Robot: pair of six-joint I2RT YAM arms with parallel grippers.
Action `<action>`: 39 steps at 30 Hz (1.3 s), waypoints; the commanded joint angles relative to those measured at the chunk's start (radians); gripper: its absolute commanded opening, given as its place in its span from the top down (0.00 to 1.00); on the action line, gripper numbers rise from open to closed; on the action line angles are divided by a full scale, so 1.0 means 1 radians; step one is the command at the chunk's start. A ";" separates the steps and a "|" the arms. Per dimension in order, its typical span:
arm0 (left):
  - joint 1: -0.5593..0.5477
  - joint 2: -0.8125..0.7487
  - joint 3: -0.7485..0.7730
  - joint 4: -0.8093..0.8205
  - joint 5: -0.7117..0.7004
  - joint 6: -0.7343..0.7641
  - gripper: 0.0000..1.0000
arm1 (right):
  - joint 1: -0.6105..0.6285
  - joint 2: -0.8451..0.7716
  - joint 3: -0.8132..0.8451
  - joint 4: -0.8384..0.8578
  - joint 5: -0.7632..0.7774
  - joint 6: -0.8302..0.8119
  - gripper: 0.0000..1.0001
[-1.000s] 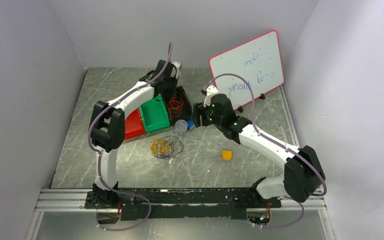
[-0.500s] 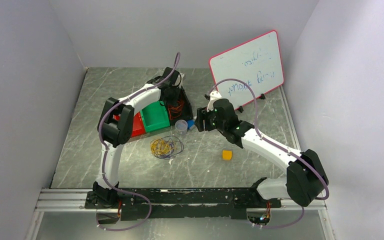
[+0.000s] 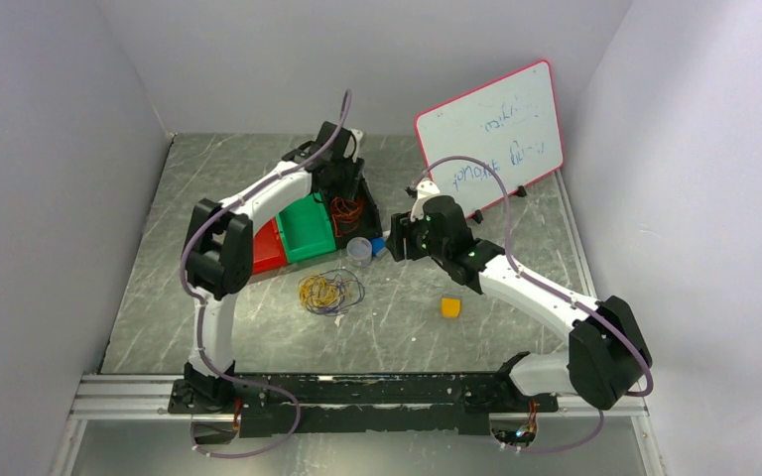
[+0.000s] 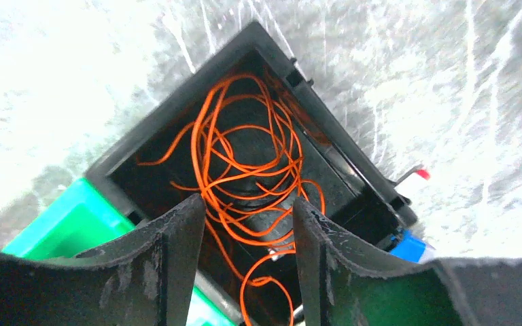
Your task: Untangle the cables
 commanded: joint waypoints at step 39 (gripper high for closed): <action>0.200 -0.624 -0.527 0.345 -0.114 -0.017 0.42 | 0.090 0.645 0.607 -0.002 -0.188 -0.053 0.47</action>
